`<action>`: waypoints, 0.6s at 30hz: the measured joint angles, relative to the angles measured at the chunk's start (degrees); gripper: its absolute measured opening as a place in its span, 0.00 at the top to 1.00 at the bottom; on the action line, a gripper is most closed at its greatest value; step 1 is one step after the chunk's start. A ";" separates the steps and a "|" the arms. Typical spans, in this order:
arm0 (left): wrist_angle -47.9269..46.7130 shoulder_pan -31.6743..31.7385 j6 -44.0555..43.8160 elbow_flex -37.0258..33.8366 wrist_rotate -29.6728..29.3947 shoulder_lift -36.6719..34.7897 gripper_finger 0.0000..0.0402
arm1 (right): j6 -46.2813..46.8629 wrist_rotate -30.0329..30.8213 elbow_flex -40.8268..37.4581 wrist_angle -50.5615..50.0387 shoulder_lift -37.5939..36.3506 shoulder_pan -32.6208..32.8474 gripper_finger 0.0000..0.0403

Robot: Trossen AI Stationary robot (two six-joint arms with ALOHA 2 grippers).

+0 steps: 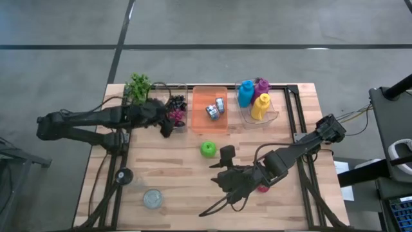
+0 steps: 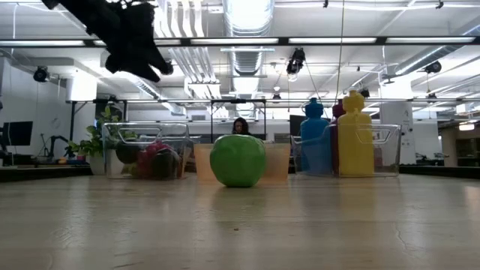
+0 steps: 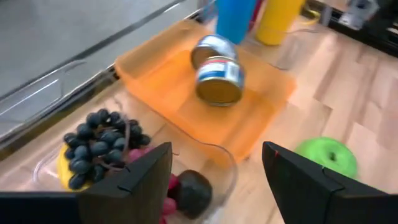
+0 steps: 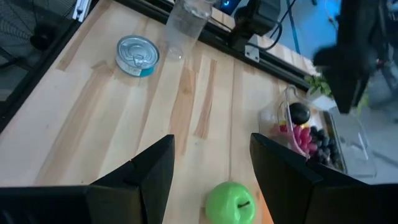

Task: Pick & Place Food Item
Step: Put the transparent water bottle into the right transparent bin

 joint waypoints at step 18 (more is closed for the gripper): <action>5.26 -41.73 0.06 -0.09 -22.61 1.20 0.42 | 5.94 -0.20 -5.72 -0.52 -0.39 -0.42 0.49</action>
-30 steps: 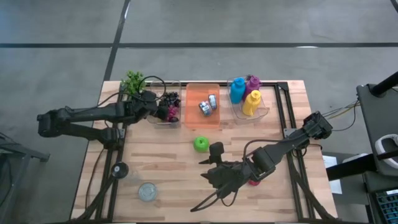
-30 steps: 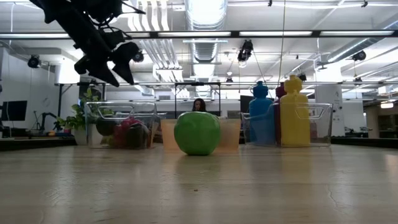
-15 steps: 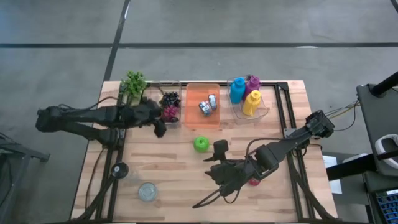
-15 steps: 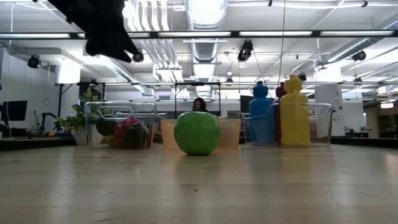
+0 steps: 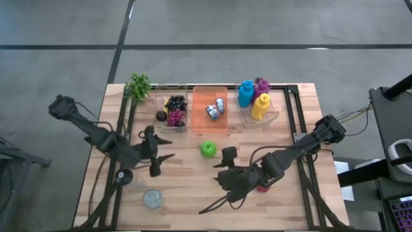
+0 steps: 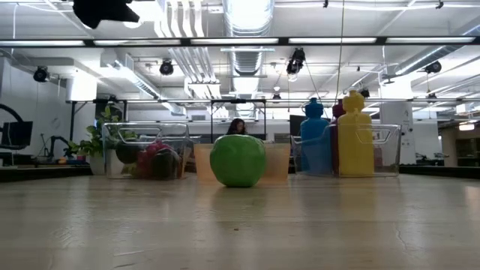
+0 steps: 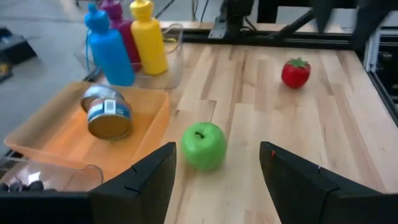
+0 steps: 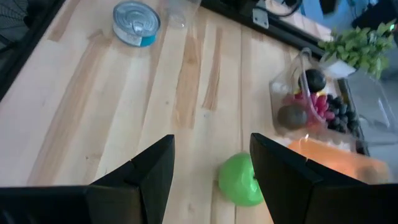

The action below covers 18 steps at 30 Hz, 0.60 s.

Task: Pick & Place Food Item
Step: Put the transparent water bottle into the right transparent bin

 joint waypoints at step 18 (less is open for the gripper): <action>-4.74 -5.25 5.67 9.90 -0.61 9.86 0.35 | 5.91 -0.02 -8.60 5.07 -0.08 -0.78 0.49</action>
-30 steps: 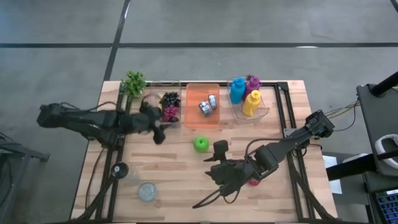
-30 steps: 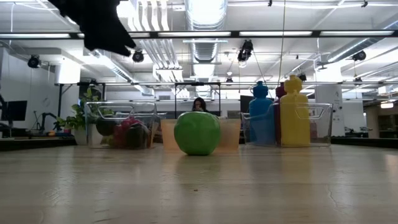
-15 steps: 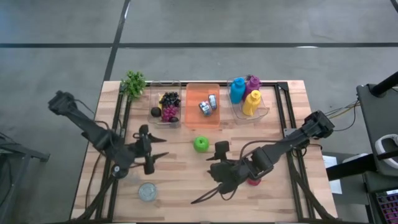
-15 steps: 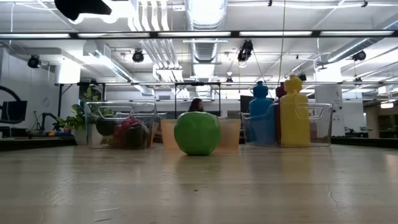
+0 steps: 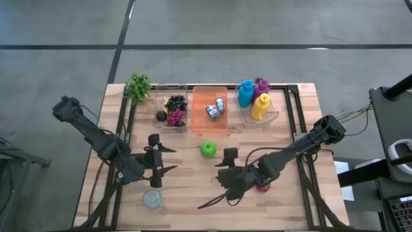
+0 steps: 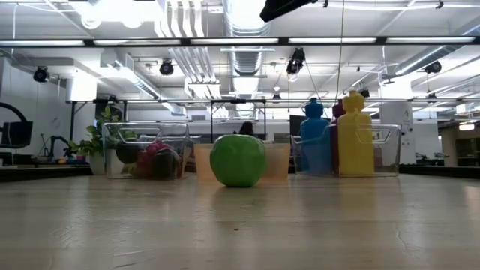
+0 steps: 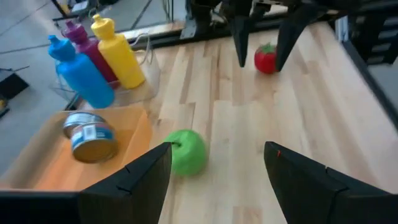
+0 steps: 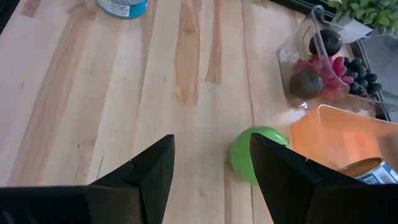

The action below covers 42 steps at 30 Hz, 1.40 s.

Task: Pick & Place Food Item
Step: Put the transparent water bottle into the right transparent bin

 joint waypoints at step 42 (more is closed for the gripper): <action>-56.35 -0.39 -38.79 25.30 44.02 11.07 0.40 | -0.26 0.02 -0.37 0.97 0.00 0.15 0.49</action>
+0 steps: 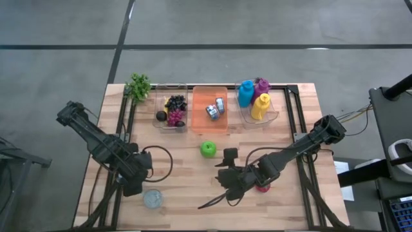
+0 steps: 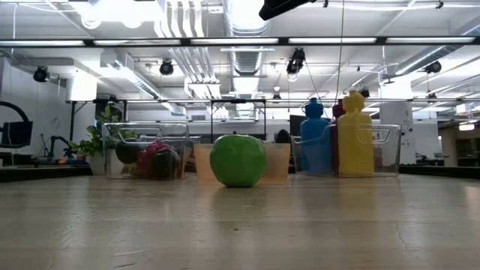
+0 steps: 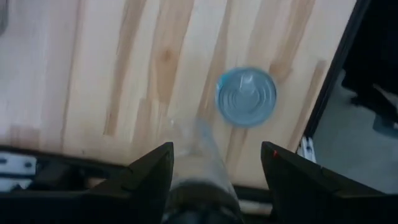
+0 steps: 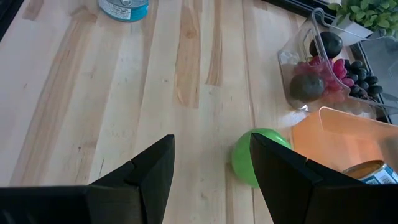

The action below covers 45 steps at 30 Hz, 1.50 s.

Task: Pick & Place Food Item
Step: Put the transparent water bottle into the right transparent bin

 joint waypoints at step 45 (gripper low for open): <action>-5.49 -12.50 -5.66 8.38 -5.60 -0.04 0.31 | -3.26 0.08 0.00 1.95 -0.02 0.00 0.49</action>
